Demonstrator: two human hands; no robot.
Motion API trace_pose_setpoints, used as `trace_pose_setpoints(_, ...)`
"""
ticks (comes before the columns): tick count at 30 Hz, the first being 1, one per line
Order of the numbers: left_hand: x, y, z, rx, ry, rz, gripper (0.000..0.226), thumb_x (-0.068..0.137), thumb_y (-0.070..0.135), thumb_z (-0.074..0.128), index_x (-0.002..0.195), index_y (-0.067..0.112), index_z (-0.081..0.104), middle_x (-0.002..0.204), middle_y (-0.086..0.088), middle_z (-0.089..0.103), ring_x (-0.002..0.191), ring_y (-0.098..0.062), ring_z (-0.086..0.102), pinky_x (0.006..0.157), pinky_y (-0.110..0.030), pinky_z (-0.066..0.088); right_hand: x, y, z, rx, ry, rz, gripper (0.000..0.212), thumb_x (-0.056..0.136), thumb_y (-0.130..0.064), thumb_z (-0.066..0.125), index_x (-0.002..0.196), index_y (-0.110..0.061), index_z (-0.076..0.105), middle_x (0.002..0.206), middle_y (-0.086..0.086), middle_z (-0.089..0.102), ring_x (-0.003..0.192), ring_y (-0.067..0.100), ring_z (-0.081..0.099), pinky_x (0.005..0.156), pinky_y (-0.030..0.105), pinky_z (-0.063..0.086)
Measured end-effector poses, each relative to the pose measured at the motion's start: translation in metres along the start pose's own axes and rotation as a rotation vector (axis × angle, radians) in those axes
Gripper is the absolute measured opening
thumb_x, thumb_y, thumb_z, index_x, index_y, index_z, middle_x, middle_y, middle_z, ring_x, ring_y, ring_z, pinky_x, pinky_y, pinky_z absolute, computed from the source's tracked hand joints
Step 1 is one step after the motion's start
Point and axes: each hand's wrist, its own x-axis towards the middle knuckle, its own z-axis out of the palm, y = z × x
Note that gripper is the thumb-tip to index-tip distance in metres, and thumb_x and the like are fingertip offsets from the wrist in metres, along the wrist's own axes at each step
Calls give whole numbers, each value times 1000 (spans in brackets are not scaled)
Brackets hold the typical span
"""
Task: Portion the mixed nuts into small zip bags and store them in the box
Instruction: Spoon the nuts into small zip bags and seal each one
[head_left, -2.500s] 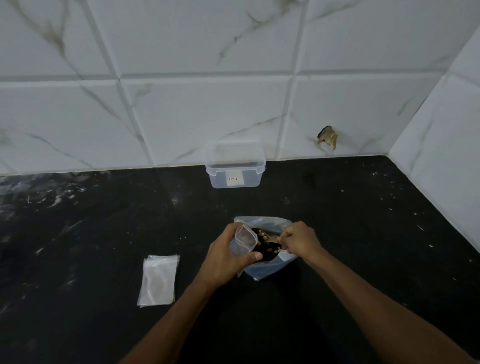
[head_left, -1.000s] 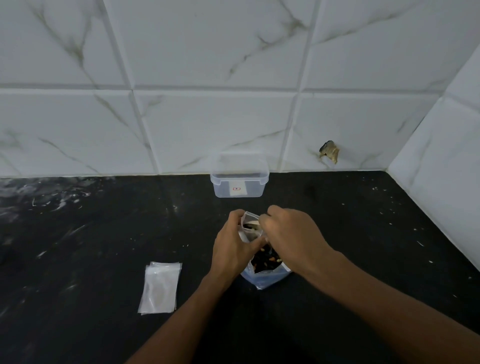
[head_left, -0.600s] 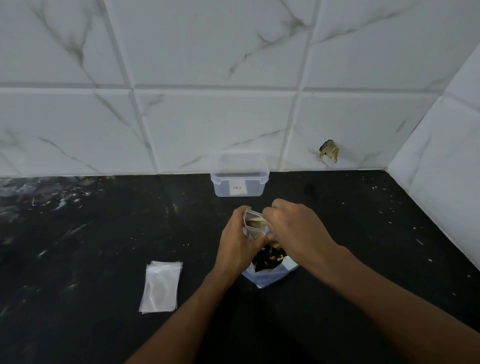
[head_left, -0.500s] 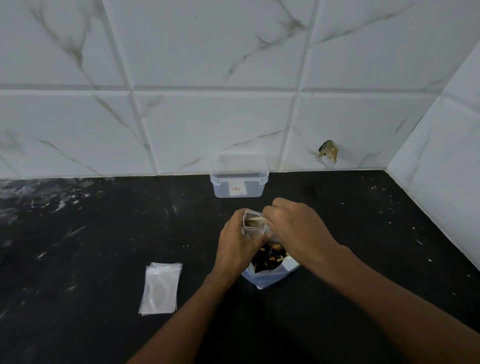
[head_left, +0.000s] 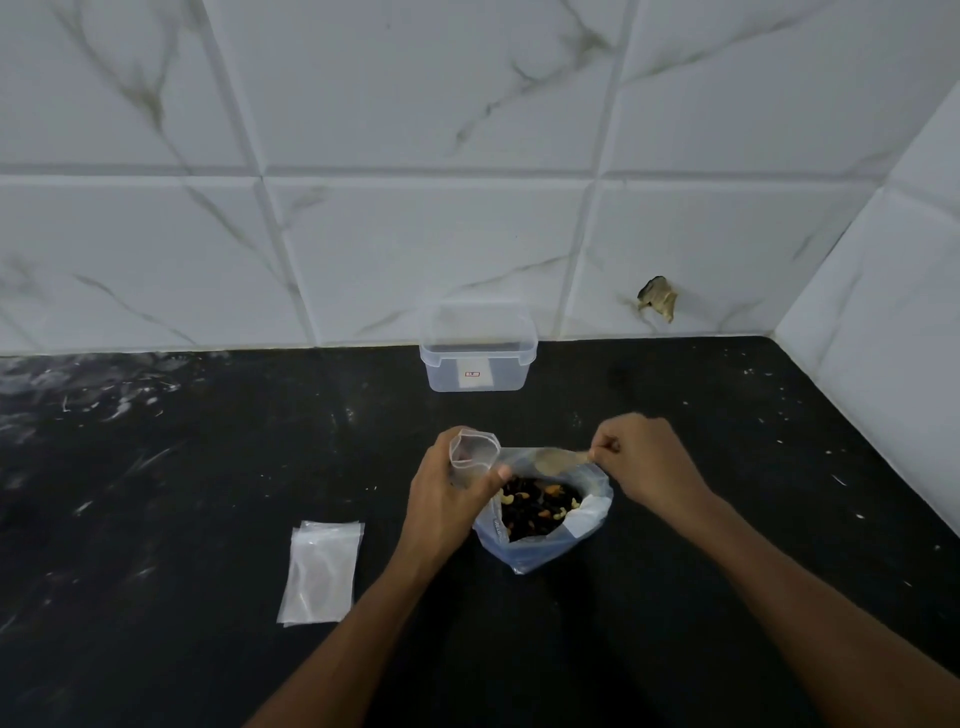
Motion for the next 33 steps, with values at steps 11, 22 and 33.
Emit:
trace_pose_setpoints(11,-13,-12,12,-66,-133,-71,45,82,40,77,121,44,54,118,18,65,109,3,61,92,-29,54,-1,26,82,-152,-96,86,17,97,-17,52,108,-13,65,100,5,68,91,17,65,79,29,54)
trace_pose_setpoints(22,-9,-10,10,-69,-113,-92,41,83,32,77,114,44,54,113,18,66,104,9,61,79,-17,53,8,25,74,-204,-81,67,16,95,-16,55,109,-14,63,103,4,65,92,18,65,77,28,52)
trace_pose_setpoints(33,-8,-19,14,-95,-115,-97,55,72,53,77,121,39,57,114,14,68,107,-6,66,94,-42,56,15,14,95,32,-135,138,18,95,-15,51,99,-8,68,96,10,67,91,26,64,71,27,45)
